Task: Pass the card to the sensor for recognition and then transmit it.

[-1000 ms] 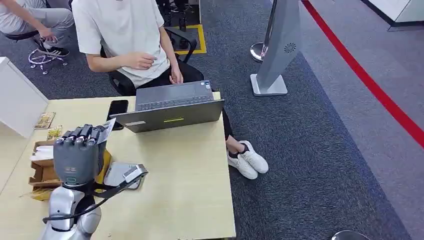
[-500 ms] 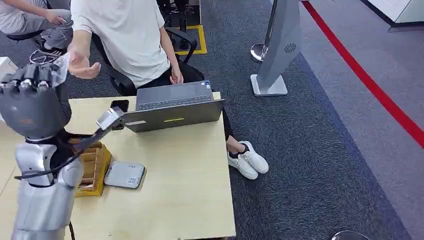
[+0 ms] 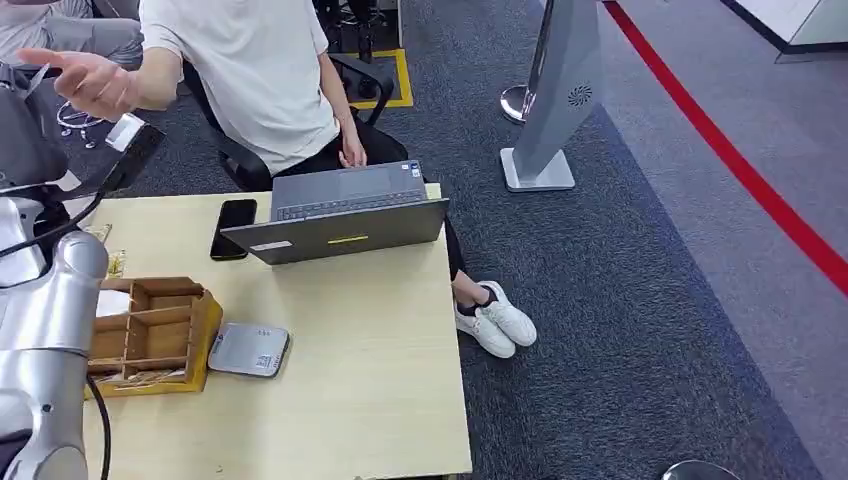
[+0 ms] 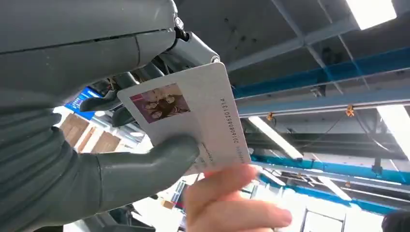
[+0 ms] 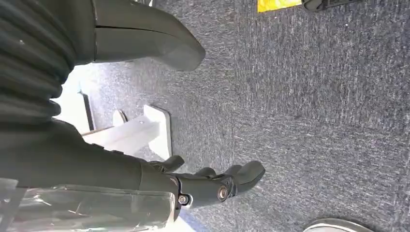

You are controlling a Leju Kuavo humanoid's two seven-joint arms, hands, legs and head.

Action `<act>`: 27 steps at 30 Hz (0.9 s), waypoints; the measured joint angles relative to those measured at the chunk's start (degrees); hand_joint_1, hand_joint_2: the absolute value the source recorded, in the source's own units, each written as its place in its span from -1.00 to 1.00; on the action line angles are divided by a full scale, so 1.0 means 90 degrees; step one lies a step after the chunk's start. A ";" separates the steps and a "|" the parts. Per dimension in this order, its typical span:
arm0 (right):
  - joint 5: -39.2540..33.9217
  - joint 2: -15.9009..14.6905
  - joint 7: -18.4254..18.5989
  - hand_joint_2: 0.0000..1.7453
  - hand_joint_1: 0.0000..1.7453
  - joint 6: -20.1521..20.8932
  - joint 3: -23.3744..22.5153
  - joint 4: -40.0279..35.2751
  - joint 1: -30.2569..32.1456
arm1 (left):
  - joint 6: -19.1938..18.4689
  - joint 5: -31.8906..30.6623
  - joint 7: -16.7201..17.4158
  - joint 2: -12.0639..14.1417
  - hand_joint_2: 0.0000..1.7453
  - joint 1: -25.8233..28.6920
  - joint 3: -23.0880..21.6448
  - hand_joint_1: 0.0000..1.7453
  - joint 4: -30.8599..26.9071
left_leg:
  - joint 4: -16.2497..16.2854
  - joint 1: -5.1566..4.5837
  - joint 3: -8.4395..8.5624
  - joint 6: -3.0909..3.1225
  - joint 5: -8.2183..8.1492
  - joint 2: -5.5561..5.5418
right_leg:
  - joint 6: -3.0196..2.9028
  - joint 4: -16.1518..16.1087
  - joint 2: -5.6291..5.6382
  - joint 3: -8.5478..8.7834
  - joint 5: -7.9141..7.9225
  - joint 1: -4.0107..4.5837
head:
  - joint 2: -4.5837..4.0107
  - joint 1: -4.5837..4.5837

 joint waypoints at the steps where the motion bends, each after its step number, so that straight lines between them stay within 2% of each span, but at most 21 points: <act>1: 0.0000 0.0000 0.0000 1.00 -1.00 0.0002 0.0010 0.0000 0.0000 | 0.0000 -0.0025 0.0005 -0.0002 1.00 0.0001 0.0007 1.00 0.0027 | 0.0000 0.0000 0.0000 0.0000 0.0000 0.0000 | 0.0000 0.0000 -0.0001 0.0000 0.0000 0.0000 | 0.0000 0.0000; 3: -0.0002 0.0000 0.0000 1.00 -1.00 0.0002 0.0032 0.0002 0.0001 | 0.0000 -0.0078 0.0005 -0.0012 1.00 0.0012 0.0061 1.00 0.0078 | 0.0000 0.0001 0.0000 0.0000 0.0000 0.0000 | 0.0000 0.0000 -0.0001 -0.0001 0.0000 0.0001 | 0.0000 0.0000; 4: -0.0002 0.0000 0.0000 1.00 -1.00 0.0000 0.0034 0.0002 0.0001 | 0.0000 -0.0087 -0.0019 -0.0019 1.00 0.0020 0.0090 -1.00 0.0092 | 0.0000 0.0001 0.0001 0.0000 0.0000 0.0001 | 0.0000 0.0000 0.0000 -0.0002 0.0000 0.0001 | 0.0000 -0.0002; 12: -0.0007 0.0000 -0.0010 1.00 -1.00 -0.0029 0.0039 0.0000 0.0028 | 0.0002 -0.0027 -0.0689 -0.0158 1.00 0.0199 0.0531 -1.00 0.0199 | 0.0000 0.0000 0.0000 0.0000 0.0000 0.0001 | 0.0000 0.0000 0.0000 -0.0003 0.0000 0.0000 | 0.0000 0.0000; 19: -0.0017 0.0000 -0.0015 1.00 -1.00 -0.0070 0.0039 0.0000 0.0059 | 0.0005 0.0073 -0.0998 -0.0362 1.00 0.0448 0.0704 -1.00 0.0007 | 0.0000 0.0000 0.0000 0.0000 0.0000 0.0001 | 0.0000 0.0000 0.0000 -0.0003 0.0000 0.0000 | 0.0000 -0.0002; 24: -0.0105 0.0000 -0.0054 1.00 -1.00 -0.0107 0.0017 0.0000 0.0116 | 0.0002 0.0418 -0.1171 -0.0522 1.00 0.0743 0.0707 -1.00 -0.0408 | 0.0000 0.0000 0.0000 0.0000 0.0000 0.0002 | 0.0000 0.0000 0.0001 -0.0004 0.0000 0.0000 | 0.0000 0.0000; 26: -0.0194 0.0000 -0.0082 1.00 -1.00 -0.0119 -0.0026 0.0000 0.0144 | -0.0026 0.0568 -0.1096 -0.0561 1.00 0.0983 0.0642 -1.00 -0.0744 | 0.0000 0.0000 0.0001 0.0000 -0.0001 0.0008 | 0.0000 0.0000 0.0007 -0.0006 0.0000 0.0000 | 0.0000 -0.0002; 27: -0.0267 -0.0002 -0.0122 1.00 -1.00 -0.0151 -0.0085 0.0000 0.0186 | -0.0080 0.0694 -0.0969 -0.0568 1.00 0.1281 0.0501 -1.00 -0.1183 | 0.0000 0.0000 0.0000 0.0001 -0.0002 0.0008 | 0.0002 -0.0001 0.0007 -0.0006 -0.0002 0.0000 | 0.0000 0.0000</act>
